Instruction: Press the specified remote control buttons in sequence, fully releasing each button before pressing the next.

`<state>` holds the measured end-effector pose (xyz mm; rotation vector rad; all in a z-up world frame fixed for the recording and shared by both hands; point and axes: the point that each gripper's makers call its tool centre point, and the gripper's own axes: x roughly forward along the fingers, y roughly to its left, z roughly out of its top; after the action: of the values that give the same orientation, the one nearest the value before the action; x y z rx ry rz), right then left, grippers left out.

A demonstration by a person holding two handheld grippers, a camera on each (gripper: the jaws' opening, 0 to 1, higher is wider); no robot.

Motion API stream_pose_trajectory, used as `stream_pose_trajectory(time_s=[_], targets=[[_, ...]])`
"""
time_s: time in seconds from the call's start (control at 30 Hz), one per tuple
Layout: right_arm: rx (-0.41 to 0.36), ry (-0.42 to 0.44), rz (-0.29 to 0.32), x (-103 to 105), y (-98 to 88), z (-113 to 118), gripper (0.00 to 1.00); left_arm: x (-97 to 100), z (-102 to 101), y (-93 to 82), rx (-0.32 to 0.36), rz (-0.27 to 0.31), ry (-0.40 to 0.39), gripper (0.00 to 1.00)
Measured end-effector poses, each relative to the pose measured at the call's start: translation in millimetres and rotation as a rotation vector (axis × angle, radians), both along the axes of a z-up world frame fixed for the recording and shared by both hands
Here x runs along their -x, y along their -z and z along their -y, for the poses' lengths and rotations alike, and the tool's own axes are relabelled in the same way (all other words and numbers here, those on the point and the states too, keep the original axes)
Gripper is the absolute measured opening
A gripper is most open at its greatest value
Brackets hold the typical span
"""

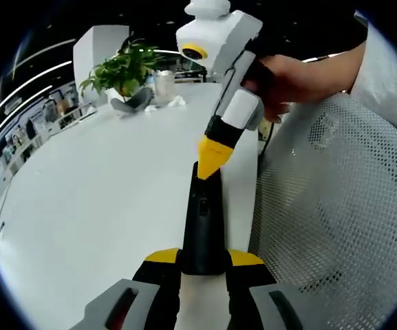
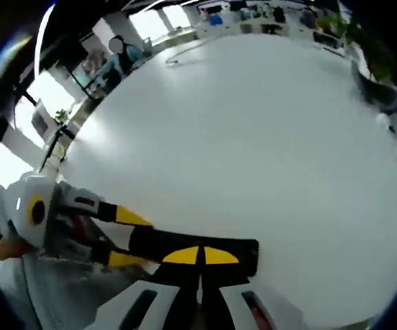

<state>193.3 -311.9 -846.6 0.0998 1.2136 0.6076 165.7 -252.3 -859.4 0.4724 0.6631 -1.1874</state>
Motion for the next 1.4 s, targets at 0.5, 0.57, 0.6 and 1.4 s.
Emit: stream_pose_trajectory(time_s=[0.5, 0.57, 0.6, 1.4], targets=[[0.024, -0.044, 0.013, 2.9, 4.1, -3.8, 0.0, -0.4, 0.2, 0.0, 0.004, -0.001, -0.002, 0.24], [0.024, -0.045, 0.013, 2.8, 4.2, -3.5, 0.0, -0.5, 0.2, 0.0, 0.005, -0.001, -0.001, 0.24], [0.027, -0.046, 0.014, 3.5, 4.0, -3.8, 0.0, -0.5, 0.1, 0.0, 0.005, -0.001, -0.001, 0.24], [0.145, -0.205, 0.152, 3.1, 5.8, -5.0, 0.0, -0.9, 0.5, -0.3, 0.006, 0.002, 0.0, 0.25]])
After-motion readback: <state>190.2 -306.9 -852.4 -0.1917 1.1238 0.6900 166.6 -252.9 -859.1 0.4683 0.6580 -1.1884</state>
